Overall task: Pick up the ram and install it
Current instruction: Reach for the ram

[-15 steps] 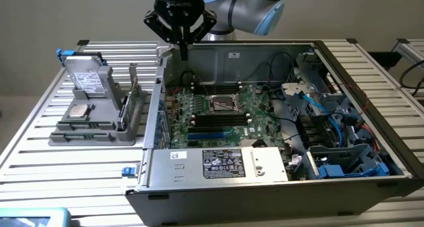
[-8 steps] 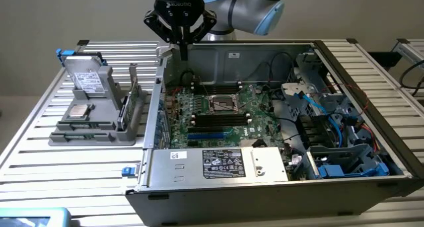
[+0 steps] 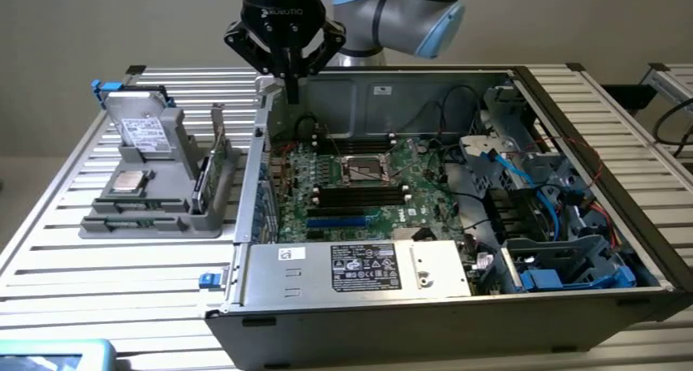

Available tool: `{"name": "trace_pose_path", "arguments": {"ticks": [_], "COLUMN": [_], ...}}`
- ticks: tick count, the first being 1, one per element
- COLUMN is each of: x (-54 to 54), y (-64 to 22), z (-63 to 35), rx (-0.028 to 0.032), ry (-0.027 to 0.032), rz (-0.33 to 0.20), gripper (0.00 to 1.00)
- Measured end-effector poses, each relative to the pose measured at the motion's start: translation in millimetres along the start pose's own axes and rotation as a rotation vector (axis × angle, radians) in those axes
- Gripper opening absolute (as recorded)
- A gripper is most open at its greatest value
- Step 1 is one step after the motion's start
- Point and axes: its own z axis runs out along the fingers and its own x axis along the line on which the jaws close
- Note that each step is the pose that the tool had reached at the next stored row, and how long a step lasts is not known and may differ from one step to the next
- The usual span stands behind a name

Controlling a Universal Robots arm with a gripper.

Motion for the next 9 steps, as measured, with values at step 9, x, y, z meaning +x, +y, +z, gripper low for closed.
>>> {"name": "trace_pose_path", "arguments": {"ticks": [9], "x": [39.9], "y": [-5.8], "z": [-0.6], "rx": [-0.0010], "ry": [0.0001], "rz": [0.000], "gripper": [0.11]}}
